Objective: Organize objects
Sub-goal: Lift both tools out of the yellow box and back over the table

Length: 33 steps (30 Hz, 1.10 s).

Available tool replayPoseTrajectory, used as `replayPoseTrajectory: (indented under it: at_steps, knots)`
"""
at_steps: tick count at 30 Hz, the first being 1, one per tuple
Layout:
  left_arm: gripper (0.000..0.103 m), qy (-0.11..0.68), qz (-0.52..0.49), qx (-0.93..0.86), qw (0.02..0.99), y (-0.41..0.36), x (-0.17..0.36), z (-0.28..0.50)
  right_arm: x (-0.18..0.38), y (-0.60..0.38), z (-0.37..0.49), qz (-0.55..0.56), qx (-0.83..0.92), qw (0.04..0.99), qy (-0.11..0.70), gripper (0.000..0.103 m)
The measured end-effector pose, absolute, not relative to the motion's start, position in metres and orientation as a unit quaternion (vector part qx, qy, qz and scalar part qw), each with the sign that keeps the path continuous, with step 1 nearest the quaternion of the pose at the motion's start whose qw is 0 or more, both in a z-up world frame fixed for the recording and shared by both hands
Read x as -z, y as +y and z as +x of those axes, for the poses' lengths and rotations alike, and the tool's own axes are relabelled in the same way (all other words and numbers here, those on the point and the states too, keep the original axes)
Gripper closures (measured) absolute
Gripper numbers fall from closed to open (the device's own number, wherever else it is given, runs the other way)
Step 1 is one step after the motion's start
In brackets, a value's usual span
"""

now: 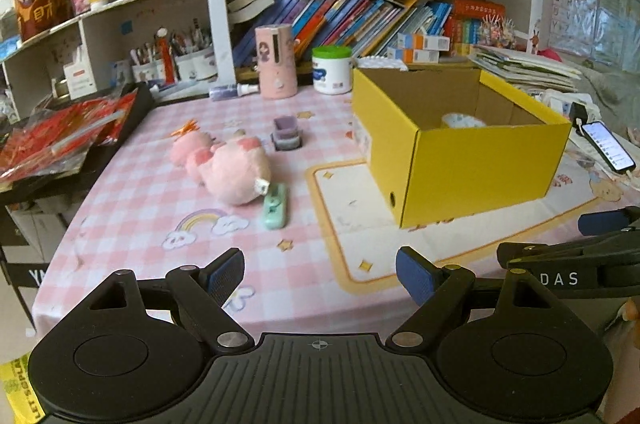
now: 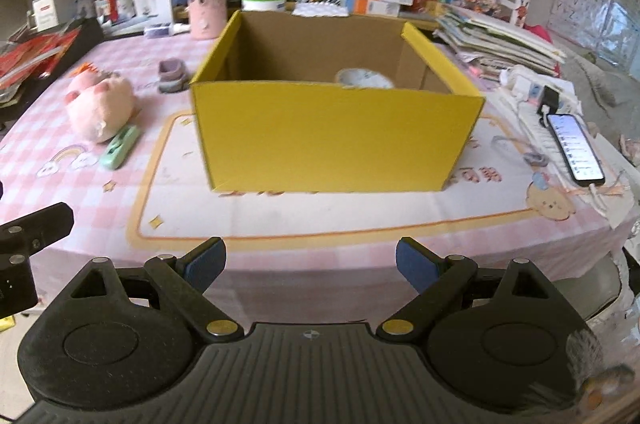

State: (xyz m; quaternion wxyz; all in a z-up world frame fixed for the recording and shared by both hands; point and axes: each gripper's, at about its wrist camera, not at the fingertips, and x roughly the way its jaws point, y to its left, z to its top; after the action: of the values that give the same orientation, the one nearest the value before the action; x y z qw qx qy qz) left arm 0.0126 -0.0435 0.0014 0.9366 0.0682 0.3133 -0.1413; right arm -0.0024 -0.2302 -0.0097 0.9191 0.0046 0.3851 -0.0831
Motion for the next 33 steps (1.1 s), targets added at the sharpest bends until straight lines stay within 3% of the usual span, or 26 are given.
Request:
replayPoseTrajectory:
  at_steps: [33]
  knots:
    - [0.018,0.316,0.014,0.029,0.948,0.068,-0.002,0.0,0.011,-0.115,0.011,-0.033,-0.046,0.916,0.396,0.014]
